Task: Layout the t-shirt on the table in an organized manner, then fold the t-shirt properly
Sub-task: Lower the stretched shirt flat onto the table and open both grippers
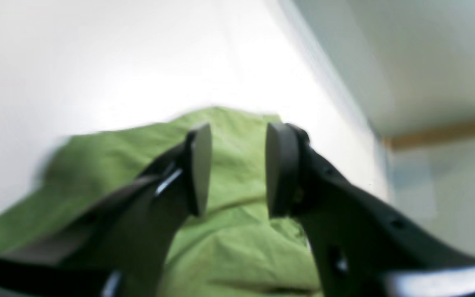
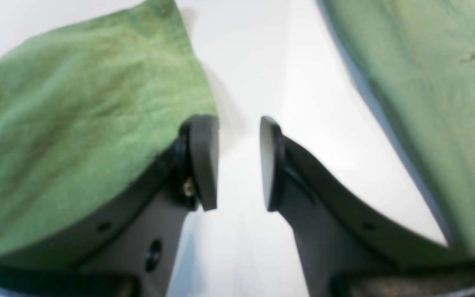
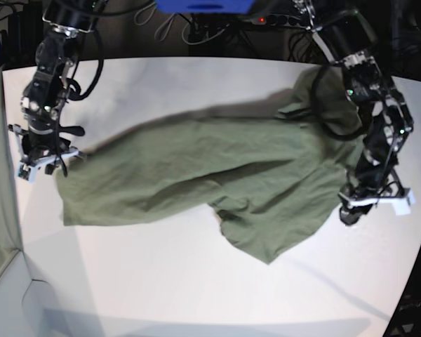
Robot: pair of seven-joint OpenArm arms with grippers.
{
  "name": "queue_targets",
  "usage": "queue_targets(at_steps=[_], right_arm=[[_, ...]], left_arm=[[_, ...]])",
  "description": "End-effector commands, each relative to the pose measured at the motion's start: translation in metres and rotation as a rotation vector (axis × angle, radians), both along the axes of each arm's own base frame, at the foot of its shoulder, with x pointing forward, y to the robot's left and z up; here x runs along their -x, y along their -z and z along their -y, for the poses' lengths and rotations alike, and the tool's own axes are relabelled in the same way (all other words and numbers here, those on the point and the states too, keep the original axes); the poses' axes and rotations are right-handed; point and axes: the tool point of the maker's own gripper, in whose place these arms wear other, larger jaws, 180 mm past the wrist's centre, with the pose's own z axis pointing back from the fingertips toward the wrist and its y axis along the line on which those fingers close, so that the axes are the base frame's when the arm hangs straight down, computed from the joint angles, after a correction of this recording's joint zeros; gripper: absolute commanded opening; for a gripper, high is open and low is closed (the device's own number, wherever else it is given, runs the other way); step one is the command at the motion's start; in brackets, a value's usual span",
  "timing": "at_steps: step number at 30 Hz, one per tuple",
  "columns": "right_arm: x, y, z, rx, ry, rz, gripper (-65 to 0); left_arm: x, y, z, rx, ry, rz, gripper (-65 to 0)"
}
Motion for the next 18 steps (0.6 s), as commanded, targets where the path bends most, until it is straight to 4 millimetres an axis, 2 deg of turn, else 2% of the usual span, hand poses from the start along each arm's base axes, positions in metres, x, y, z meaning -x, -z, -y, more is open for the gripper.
queue_targets(at_steps=[1,5,8,10,13,18], right_arm=[[-0.009,-0.017,0.004,0.029,-0.007,0.052,-46.8],[-0.003,-0.014,0.004,0.035,-0.011,0.039,-46.8],[-0.002,-0.015,0.005,0.037,-0.008,0.041,-46.8],[-0.002,-0.015,0.006,0.038,-0.007,0.041,-46.8],[0.000,-0.013,0.005,0.038,-0.012,0.034,-46.8],[0.002,-0.012,0.006,0.040,-0.013,0.028,-46.8]], left_arm=[[-0.020,-0.013,0.009,-0.039,0.035,0.030,-42.6],[-0.060,0.014,0.043,-0.191,0.139,-0.054,-42.5],[-0.081,0.031,0.057,-0.330,0.167,-0.059,-42.5],[-0.092,0.042,0.059,-0.421,0.179,-0.059,-42.5],[-0.096,0.063,0.063,-0.491,0.207,-0.094,-42.5],[-0.097,0.088,0.059,-0.495,0.206,-0.139,-42.5]])
